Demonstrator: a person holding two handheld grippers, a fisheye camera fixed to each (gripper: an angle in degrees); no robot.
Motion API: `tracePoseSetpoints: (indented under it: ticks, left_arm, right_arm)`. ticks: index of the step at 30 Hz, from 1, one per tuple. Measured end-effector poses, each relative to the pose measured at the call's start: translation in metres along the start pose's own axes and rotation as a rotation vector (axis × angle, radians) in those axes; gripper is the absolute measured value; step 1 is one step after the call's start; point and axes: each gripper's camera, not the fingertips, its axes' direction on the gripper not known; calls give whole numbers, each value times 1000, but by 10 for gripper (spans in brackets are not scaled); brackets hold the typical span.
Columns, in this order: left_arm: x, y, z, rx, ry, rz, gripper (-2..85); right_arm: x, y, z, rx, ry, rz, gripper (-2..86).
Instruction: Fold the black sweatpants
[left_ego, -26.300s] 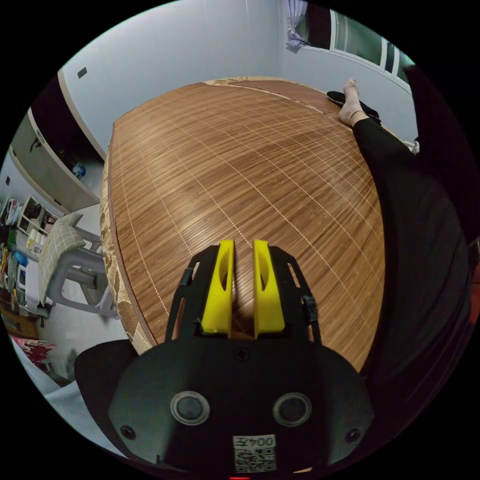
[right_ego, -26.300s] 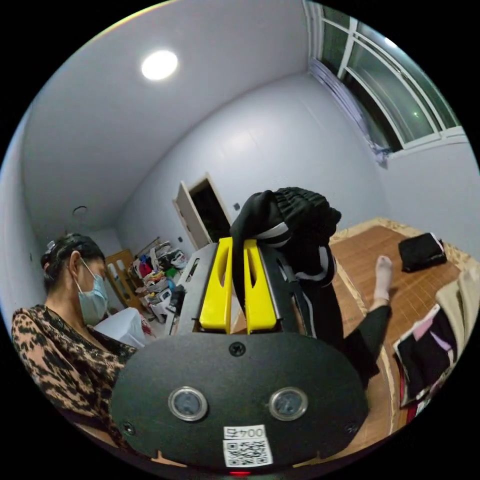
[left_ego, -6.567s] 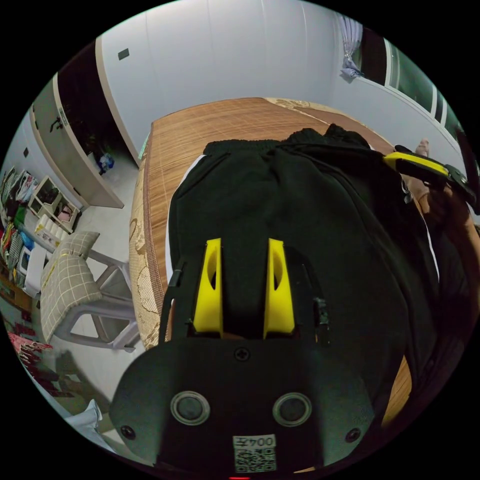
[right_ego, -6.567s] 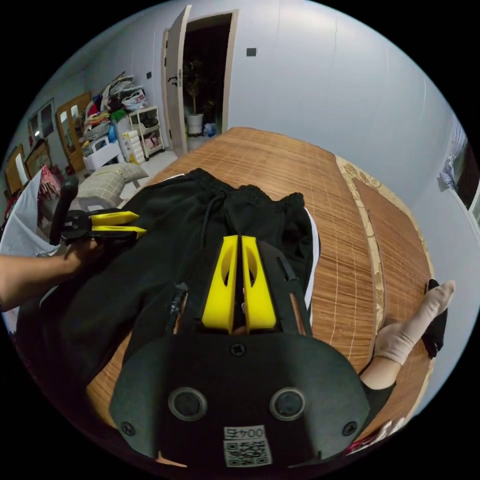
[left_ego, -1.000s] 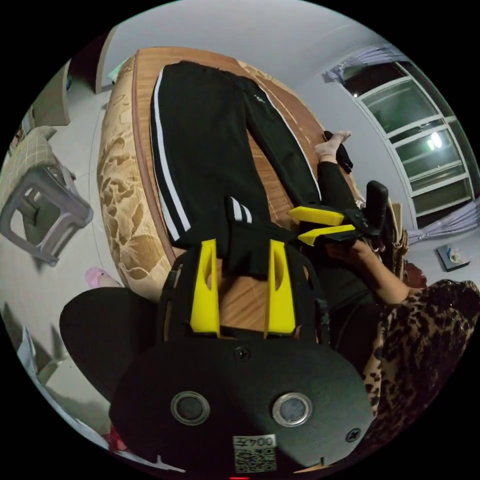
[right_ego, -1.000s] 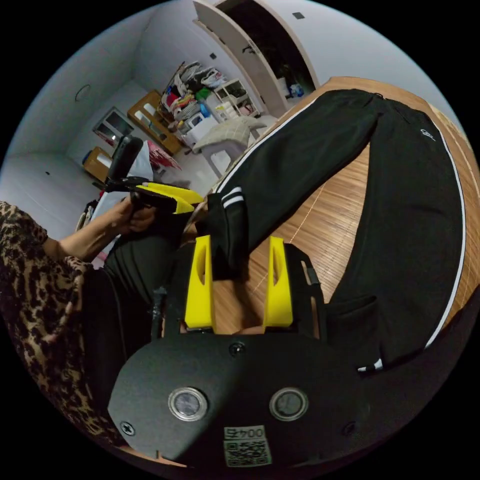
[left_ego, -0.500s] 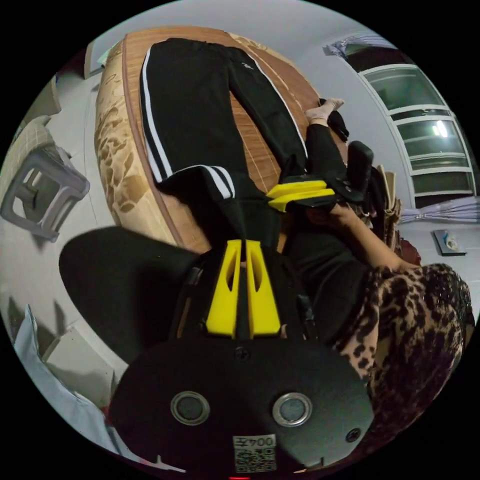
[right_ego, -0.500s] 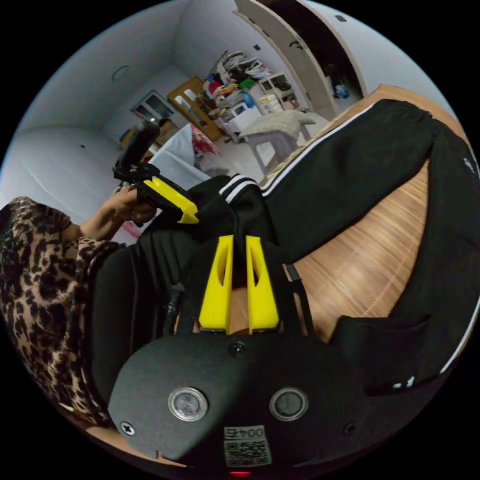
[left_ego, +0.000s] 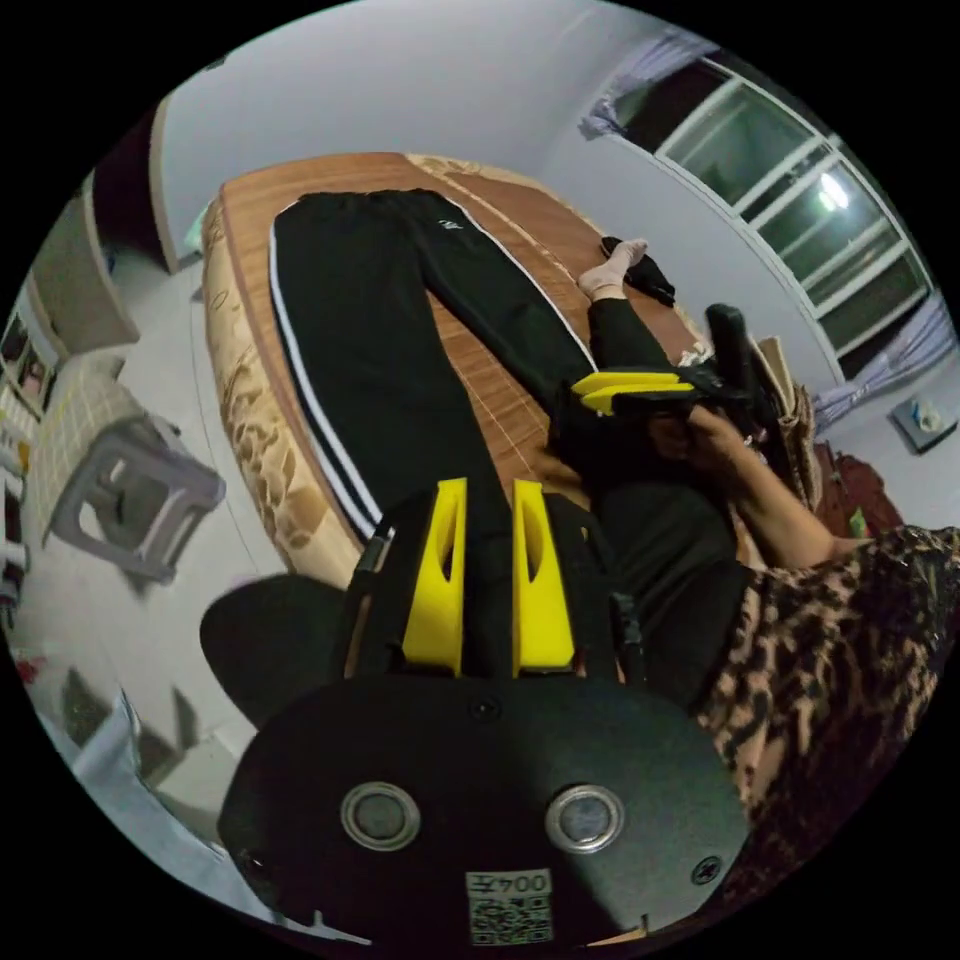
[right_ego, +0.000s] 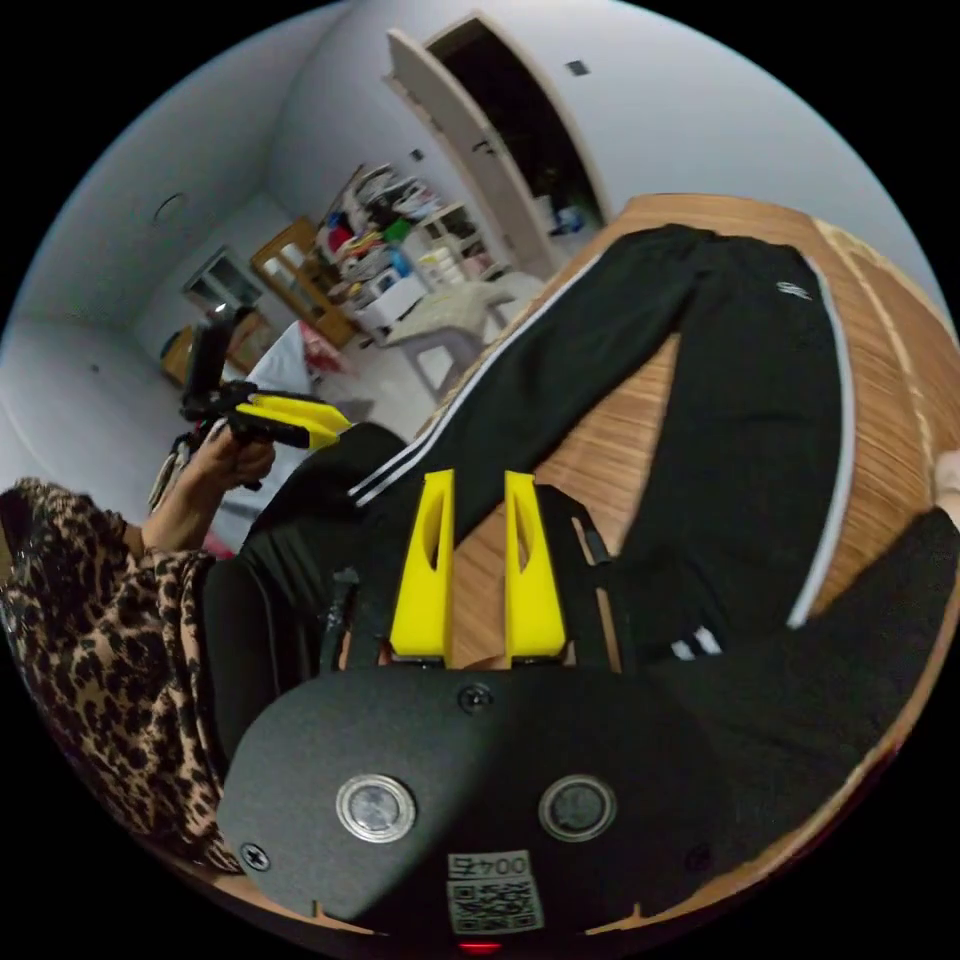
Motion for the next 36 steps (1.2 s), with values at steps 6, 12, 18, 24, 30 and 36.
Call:
tracePoseSetpoints:
  ticks: [6,12,18,24,30,36]
  left_arm:
    - [12,-22,124,-265,-37,19,30]
    - [40,-13,125,-200,-106,6,18]
    - [83,-10,134,-196,-197,78,17]
    - [109,-10,143,-194,-207,91,17]
    - [125,-13,151,-193,-188,86,14]
    - [151,-19,159,-186,-194,144,12]
  right_arm:
    - [31,-15,-40,-161,202,72,87]
    - [45,-63,3,-449,247,9,101]
    - [51,-111,70,-662,344,-123,131]
    - [59,-120,96,-910,177,-94,41]
    - [-13,-71,0,-1214,4,-329,65]
    - [11,-99,-72,-764,96,-180,52]
